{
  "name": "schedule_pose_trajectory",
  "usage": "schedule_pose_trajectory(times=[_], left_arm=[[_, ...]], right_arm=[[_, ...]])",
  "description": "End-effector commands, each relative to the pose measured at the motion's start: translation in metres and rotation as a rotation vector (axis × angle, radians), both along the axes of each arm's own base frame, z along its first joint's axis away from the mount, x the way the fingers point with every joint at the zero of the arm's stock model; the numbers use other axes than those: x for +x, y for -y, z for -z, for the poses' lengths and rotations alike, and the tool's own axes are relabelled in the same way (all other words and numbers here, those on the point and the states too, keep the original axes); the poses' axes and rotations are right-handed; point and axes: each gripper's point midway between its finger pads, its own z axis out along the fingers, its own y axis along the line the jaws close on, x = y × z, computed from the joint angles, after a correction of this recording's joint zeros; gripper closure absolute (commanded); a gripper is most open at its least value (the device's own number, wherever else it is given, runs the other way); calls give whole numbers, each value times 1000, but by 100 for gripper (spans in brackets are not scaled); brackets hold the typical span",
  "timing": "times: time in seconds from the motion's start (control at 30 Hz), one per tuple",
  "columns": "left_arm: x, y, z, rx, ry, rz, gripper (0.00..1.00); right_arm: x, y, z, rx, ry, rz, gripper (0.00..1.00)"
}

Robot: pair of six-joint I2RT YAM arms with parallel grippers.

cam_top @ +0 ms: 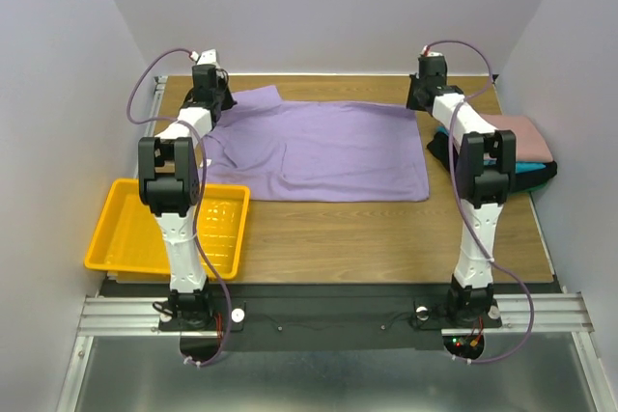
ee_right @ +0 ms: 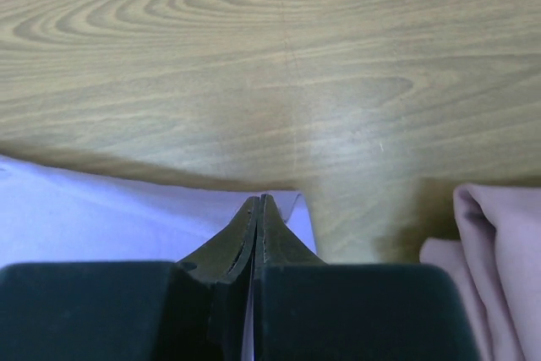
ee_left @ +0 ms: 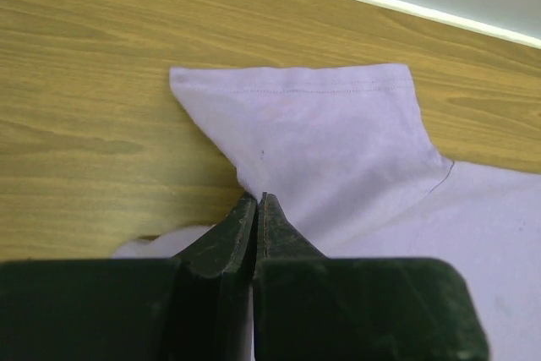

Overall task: Fold and stack the t-shirts
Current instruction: Fold the tshirt

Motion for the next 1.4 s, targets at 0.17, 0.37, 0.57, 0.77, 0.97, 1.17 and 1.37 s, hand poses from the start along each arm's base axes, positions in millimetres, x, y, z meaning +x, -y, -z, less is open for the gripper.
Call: schedule_pose_trajectory(times=[0.17,0.37,0.57,0.77,0.97,1.17,1.37], left_arm=[[-17,-9,-60,19,153,-34,100],[-41,-18,-71,17,190,-72,100],[-64,-28,-71,37,185,-104,100],[-85,-31,-67,27,173,-112,100],[-103,-44,-67,30,182,-139,100],[-124,-45,-55,1,163,-153,100],[-128,-45,-41,-15,130,-145,100]], right_arm=[[-22,11,-45,-43,87,48,100],[-54,24,-52,-61,76,116,100],[-76,32,-58,-83,74,146,100],[-96,36,-52,-91,52,162,100],[-108,40,-51,-98,43,170,100],[-117,37,-54,-75,49,162,100],[-132,28,-42,-31,16,129,100]])
